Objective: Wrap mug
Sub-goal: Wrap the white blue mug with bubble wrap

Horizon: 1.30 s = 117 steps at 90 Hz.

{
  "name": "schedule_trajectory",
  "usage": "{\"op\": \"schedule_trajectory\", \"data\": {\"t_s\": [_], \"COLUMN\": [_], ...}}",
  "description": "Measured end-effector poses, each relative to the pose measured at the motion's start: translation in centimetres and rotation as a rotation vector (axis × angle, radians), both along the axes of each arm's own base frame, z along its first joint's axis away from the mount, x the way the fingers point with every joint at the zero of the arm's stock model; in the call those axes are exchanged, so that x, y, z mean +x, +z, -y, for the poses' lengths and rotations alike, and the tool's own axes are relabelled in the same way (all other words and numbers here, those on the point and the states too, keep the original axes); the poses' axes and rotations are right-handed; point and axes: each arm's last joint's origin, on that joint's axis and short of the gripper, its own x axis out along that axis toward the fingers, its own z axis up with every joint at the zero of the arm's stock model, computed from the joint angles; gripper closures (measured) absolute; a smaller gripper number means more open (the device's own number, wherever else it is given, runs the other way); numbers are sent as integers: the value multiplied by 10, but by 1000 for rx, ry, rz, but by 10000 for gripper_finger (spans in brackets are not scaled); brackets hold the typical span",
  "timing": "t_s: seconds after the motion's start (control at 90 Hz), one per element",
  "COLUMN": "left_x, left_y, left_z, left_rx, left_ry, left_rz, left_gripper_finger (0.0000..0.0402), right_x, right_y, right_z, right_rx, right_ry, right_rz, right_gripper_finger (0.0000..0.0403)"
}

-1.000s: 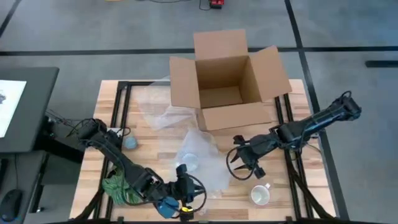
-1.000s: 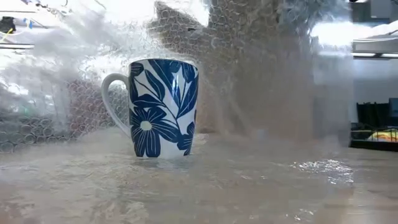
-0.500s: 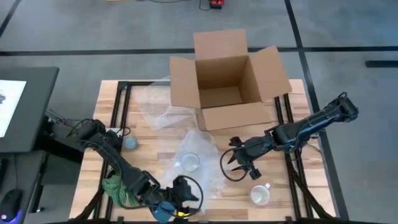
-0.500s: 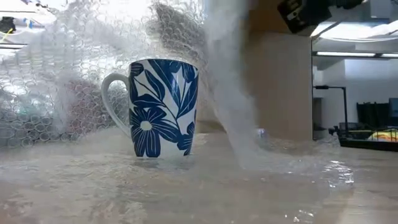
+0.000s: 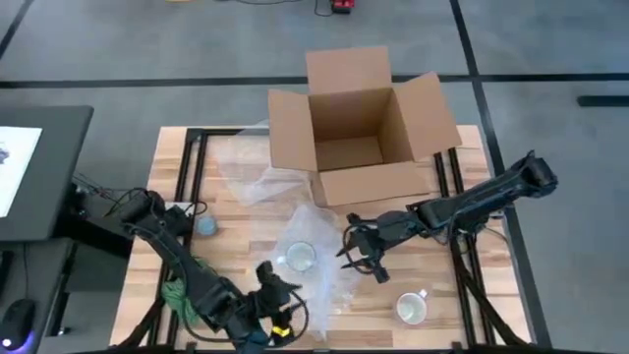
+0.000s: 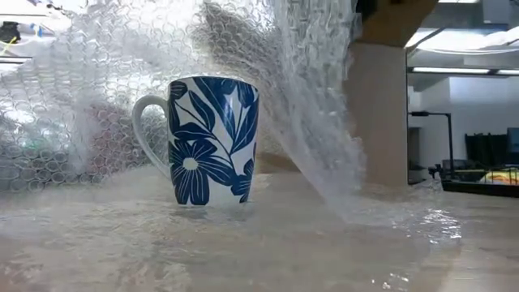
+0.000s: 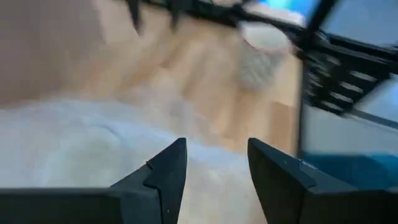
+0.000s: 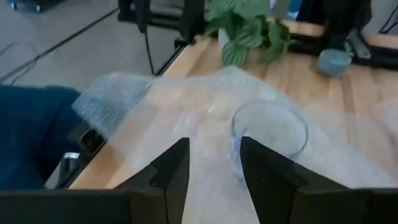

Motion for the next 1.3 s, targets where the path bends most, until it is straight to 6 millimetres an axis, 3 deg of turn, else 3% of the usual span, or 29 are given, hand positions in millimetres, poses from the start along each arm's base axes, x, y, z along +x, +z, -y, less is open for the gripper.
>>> {"op": "schedule_trajectory", "data": {"t_s": [0.211, 0.411, 0.533, 0.922, 1.089, 1.3], "left_x": [19, 26, 23, 13, -1, -13], "left_y": [-43, -89, -102, -106, -95, -79], "left_z": [-17, 0, 5, 12, 15, 4], "left_rx": [-187, -356, -372, -487, -503, -307], "left_ry": [8, -61, -29, 22, 48, 79], "left_rz": [-128, -244, -292, -366, -378, -314], "left_gripper_finger": [253, 254, 254, 254, 254, 254], "right_x": [14, 25, 31, 27, 25, 28], "right_y": [-32, -69, -90, -115, -118, -119], "right_z": [-1, -2, 0, 19, 32, 52], "right_rx": [-5, -45, -64, -103, -135, -173], "right_ry": [-23, -33, -45, -110, -172, -298], "right_rz": [-122, -249, -315, -516, -554, -541], "right_gripper_finger": [271, 271, 271, 271, 271, 271]}}
